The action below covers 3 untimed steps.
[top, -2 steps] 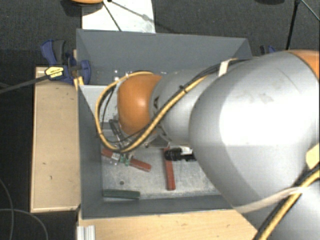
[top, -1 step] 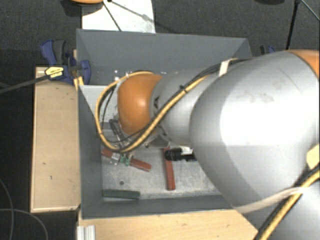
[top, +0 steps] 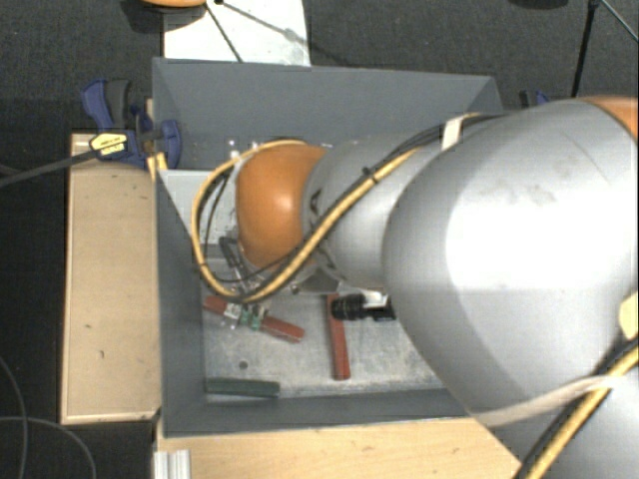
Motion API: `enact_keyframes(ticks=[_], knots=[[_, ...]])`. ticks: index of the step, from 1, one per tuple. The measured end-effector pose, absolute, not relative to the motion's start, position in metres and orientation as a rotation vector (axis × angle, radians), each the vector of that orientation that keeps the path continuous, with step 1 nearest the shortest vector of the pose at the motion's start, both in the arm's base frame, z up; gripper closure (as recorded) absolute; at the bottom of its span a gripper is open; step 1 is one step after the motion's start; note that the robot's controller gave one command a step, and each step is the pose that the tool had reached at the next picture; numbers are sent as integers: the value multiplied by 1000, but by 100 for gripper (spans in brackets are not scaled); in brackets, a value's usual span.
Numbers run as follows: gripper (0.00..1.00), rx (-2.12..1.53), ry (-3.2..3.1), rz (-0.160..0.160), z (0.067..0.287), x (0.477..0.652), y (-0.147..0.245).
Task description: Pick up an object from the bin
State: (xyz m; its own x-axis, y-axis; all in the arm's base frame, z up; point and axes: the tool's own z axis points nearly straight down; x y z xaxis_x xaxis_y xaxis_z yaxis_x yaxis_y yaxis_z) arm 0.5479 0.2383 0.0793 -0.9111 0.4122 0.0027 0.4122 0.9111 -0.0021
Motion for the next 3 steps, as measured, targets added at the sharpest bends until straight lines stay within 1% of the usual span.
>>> enact_keyframes(ticks=[1, 2, 3], knots=[[100, -661, -3063, 7, 97, 547, 238], [100, -660, -3067, 3, 121, 548, 238], [100, -660, -3072, -2, 139, 549, 239]])
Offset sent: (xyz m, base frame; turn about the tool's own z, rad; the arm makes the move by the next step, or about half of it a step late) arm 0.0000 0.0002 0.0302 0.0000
